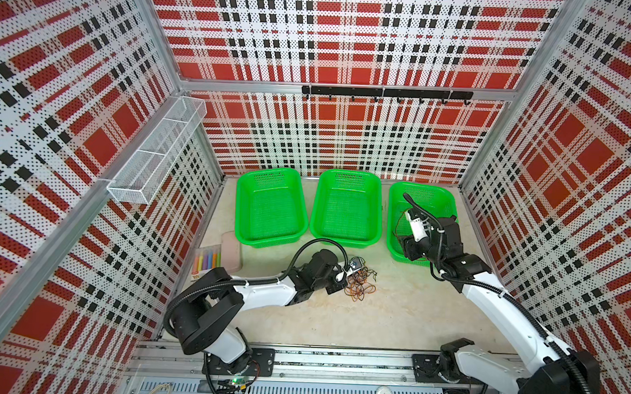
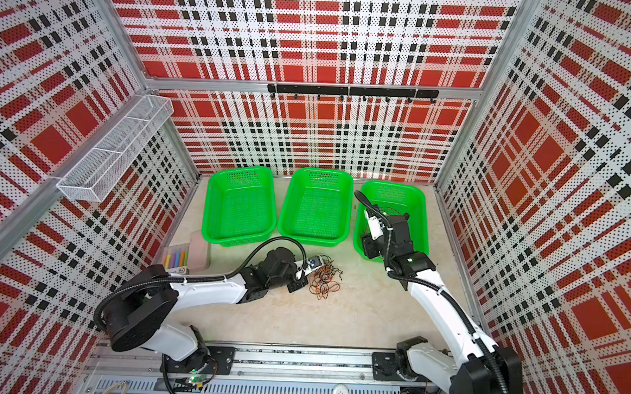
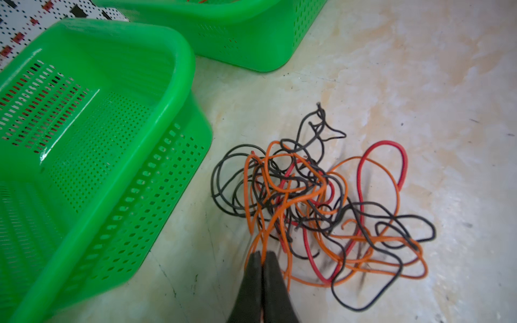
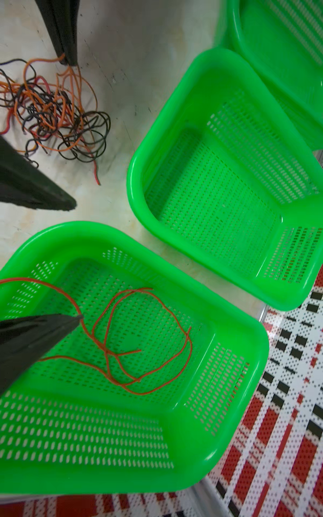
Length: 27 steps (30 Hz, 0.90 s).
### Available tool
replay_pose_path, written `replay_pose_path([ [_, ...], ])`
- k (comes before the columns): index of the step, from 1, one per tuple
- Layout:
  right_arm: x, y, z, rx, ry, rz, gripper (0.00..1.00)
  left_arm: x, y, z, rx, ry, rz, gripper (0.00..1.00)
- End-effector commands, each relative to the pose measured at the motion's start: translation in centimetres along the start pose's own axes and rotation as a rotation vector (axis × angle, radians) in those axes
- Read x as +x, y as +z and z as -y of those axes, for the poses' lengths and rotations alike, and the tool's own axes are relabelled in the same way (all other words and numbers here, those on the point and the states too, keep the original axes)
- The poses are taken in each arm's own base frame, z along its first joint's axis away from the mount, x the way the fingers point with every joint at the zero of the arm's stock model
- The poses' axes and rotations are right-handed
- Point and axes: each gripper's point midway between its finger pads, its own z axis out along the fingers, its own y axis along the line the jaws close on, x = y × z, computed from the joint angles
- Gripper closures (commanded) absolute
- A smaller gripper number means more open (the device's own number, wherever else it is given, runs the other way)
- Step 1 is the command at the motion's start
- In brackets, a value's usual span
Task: Untangle and sort cables by color
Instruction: Untie the cable.
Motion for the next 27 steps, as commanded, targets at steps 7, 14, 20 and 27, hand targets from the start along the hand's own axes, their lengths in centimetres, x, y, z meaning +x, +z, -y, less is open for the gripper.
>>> replay_pose_path([
  [7, -0.5, 0.3, -6.0, -0.228, -0.013, 0.137, 0.38, -6.7, -5.1, -2.7, -0.072, 0.031, 0.189, 1.0],
  [14, -0.9, 0.2, -10.4, -0.365, -0.043, 0.244, 0.27, -11.5, -9.1, -5.0, -0.158, 0.012, 0.349, 1.0],
  [20, -2.0, -0.8, -11.7, -0.428, -0.023, 0.365, 0.28, -14.9, -11.6, -7.4, -0.238, -0.004, 0.432, 1.0],
  [27, -1.6, -1.4, -14.6, -0.493, -0.067, 0.427, 0.21, -18.0, -14.0, -8.6, -0.275, -0.014, 0.513, 1.0],
])
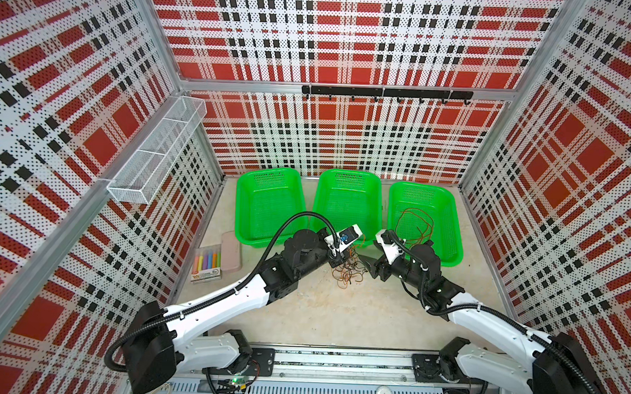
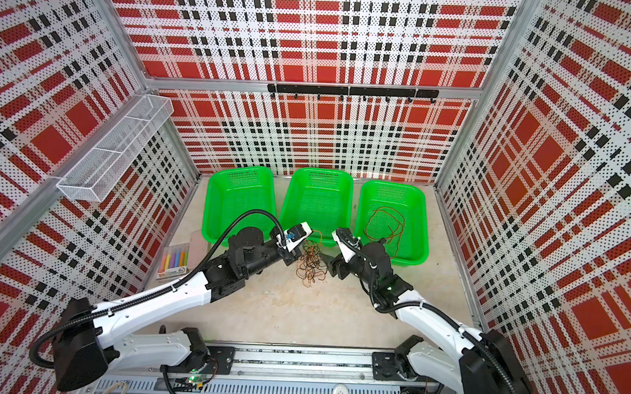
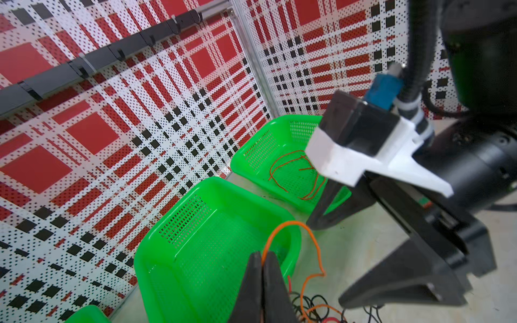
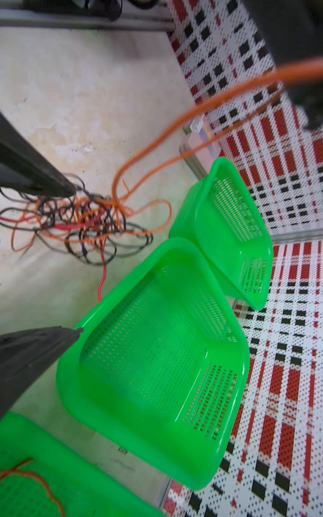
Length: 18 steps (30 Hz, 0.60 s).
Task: Untangle and sort cables by color
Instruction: Untie the cable.
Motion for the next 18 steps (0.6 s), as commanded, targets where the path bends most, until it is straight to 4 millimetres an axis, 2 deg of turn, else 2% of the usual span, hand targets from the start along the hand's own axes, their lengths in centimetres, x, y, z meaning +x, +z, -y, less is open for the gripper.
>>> replay_pose_path([
  [1, -1.4, 0.3, -1.1, -0.026, -0.025, 0.1, 0.2, -3.6, -1.0, -1.5, -0.046, -0.018, 0.097, 1.0],
  [6, -0.7, 1.0, 0.6, 0.058, 0.02, 0.139, 0.21, -6.1, -1.5, -1.9, -0.04, -0.029, 0.164, 1.0],
  [12, 0.9, 2.5, 0.6, 0.058, 0.04, 0.097, 0.33, -8.0, -1.8, -2.3, -0.038, -0.029, 0.21, 1.0],
  [14, 1.2, 2.0, 0.5, 0.05, 0.053, 0.136, 0.32, -8.0, -1.7, -2.4, -0.039, -0.028, 0.209, 1.0],
  [18, -0.3, -0.9, 1.0, 0.092, 0.098, 0.296, 0.22, -7.5, -1.4, -2.2, 0.0, -0.04, 0.201, 1.0],
])
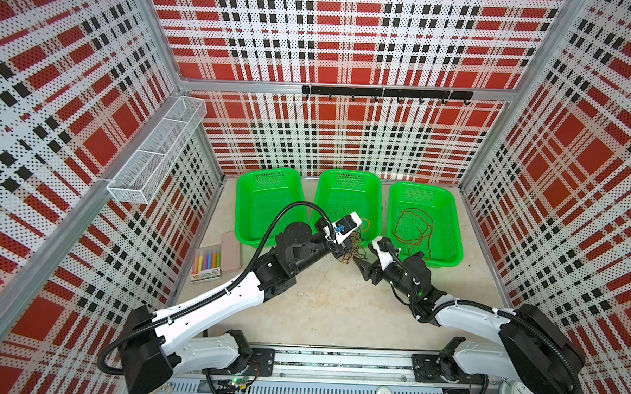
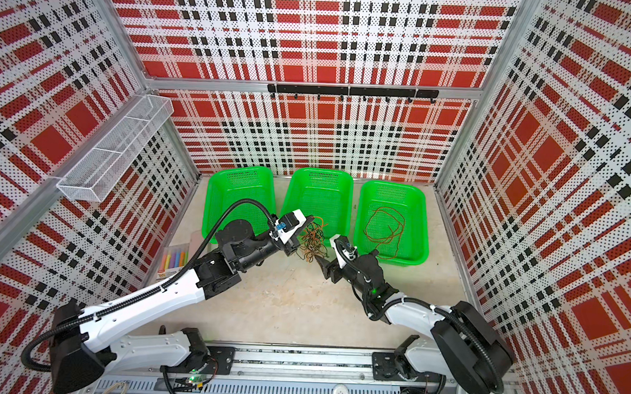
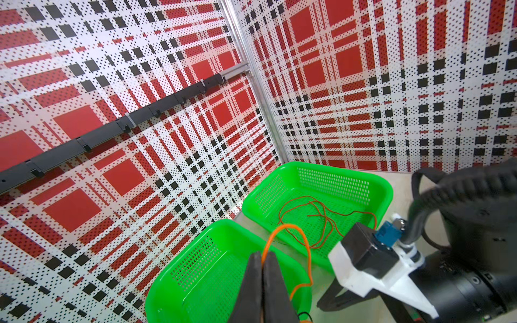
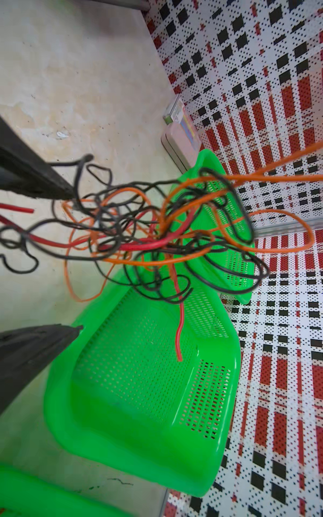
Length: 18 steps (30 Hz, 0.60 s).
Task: Untangle and sort cables by color
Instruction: Untie the cable.
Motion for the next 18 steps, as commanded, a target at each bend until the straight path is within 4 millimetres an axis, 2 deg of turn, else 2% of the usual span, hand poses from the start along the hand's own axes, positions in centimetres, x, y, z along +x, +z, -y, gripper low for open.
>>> replay_pose_path([
  [1, -3.9, -2.0, 0.0, 0.022, 0.027, 0.192, 0.22, -1.4, -0.2, -0.2, 0.032, -0.02, 0.053, 1.0],
  [5, -5.3, -2.6, 0.1, 0.047, 0.0, 0.174, 0.19, -0.6, -0.1, 0.0, 0.049, -0.026, 0.039, 1.0],
  [8, -6.7, -3.2, -0.6, 0.021, -0.031, 0.193, 0.2, -0.4, 0.1, 0.0, 0.045, -0.036, 0.038, 1.0],
  [12, -7.1, -3.3, -1.3, -0.007, -0.063, 0.177, 0.2, -0.7, 0.2, 0.7, 0.074, -0.035, 0.056, 1.0],
  [18, -8.5, -3.3, -1.7, -0.022, -0.08, 0.186, 0.19, -0.3, 0.4, 0.8, 0.052, -0.052, 0.042, 1.0],
])
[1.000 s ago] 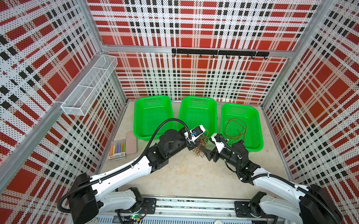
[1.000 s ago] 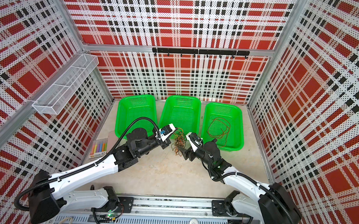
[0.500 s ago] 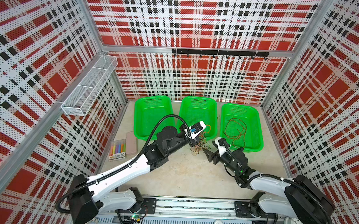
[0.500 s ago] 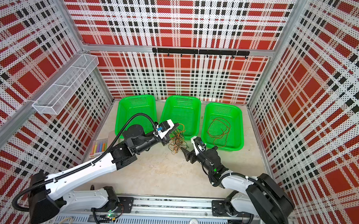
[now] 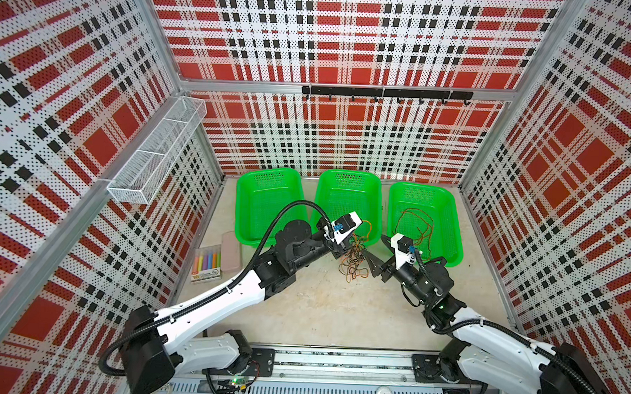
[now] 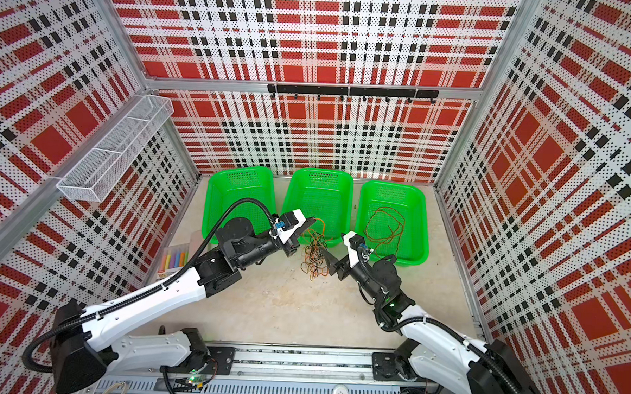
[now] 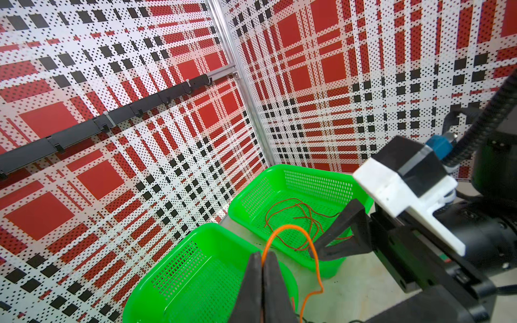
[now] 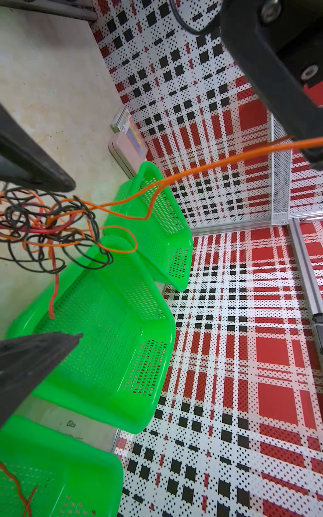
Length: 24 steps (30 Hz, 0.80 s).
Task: Untangle and sort cables by color
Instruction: Untie the cable.
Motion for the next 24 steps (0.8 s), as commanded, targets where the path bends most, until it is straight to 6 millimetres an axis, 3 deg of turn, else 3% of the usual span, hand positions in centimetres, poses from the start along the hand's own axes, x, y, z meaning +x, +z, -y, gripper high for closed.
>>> replay_pose_path([
  [1, -1.2, -0.1, -0.7, -0.031, -0.03, 0.016, 0.2, -0.4, 0.2, 0.2, -0.004, -0.01, 0.028, 1.0],
  [10, -3.1, 1.5, -3.5, -0.187, -0.066, 0.034, 0.3, -0.1, 0.7, 1.7, 0.051, -0.012, 0.034, 1.0],
  [16, -4.0, 2.0, -4.2, -0.229, -0.066, 0.064, 0.46, 0.1, 1.0, 2.2, 0.063, -0.011, 0.028, 1.0],
  [24, -3.0, 2.6, -3.7, -0.206, -0.076, 0.025, 0.91, -0.6, 1.1, 2.4, 0.075, -0.02, 0.053, 1.0],
])
